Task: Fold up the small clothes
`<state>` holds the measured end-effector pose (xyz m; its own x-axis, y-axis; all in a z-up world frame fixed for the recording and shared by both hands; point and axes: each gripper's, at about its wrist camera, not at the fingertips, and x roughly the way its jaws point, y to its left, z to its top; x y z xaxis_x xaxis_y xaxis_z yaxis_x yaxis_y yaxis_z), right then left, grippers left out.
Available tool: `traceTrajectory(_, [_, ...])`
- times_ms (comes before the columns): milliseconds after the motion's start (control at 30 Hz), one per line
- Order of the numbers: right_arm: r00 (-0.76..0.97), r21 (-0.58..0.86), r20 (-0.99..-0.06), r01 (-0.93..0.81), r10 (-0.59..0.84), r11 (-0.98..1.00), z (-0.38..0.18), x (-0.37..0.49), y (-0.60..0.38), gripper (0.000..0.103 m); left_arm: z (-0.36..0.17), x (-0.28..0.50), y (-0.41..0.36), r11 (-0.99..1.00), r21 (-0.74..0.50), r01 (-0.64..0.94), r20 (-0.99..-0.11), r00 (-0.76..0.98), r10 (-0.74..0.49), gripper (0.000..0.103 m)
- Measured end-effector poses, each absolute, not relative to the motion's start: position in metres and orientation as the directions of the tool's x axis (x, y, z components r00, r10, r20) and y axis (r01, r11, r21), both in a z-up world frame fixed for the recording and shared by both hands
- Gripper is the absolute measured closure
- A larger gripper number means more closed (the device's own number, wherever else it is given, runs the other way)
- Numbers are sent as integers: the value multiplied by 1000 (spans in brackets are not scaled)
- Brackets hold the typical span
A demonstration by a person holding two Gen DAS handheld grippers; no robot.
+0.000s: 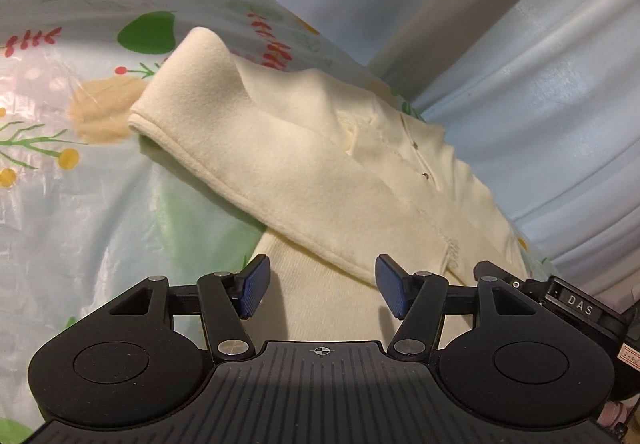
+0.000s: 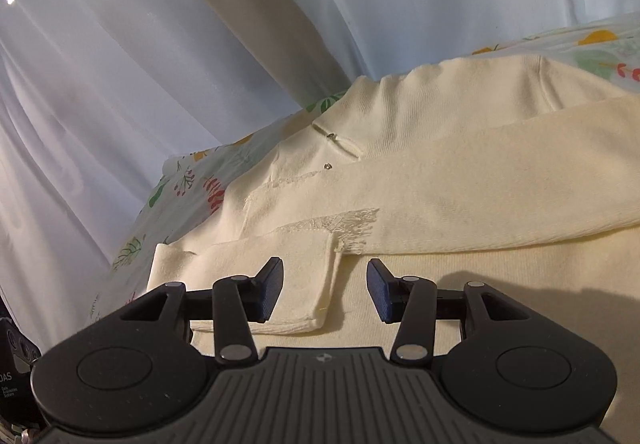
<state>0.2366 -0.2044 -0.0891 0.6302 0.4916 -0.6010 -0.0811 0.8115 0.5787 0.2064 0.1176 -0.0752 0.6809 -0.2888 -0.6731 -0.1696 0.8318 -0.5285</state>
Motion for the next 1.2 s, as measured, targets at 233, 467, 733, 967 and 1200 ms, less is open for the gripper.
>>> traceTrajectory(233, [599,473,-654,-154,463,868,-99,257,-160,93,-75,205,118,862,-479,-165,-688,681,-252,36])
traceTrajectory(467, [830,335,-471,-145,298,931,-47,236,-193,100,-74,224,119,865,-477,-155,-687,679,-257,36])
traceTrajectory(733, [842,217,-540,137,2,967,-62,242,-280,100,-77,268,103,891,-438,-118,-697,670,-254,36])
traceTrajectory(967, [783,312,-620,185,52,932,-95,244,-311,96,-84,288,105,888,-445,-113,-705,656,-270,36])
traceTrajectory(1200, [759,352,-644,186,93,917,-104,253,-313,86,-83,291,96,910,-408,-80,-711,653,-261,32])
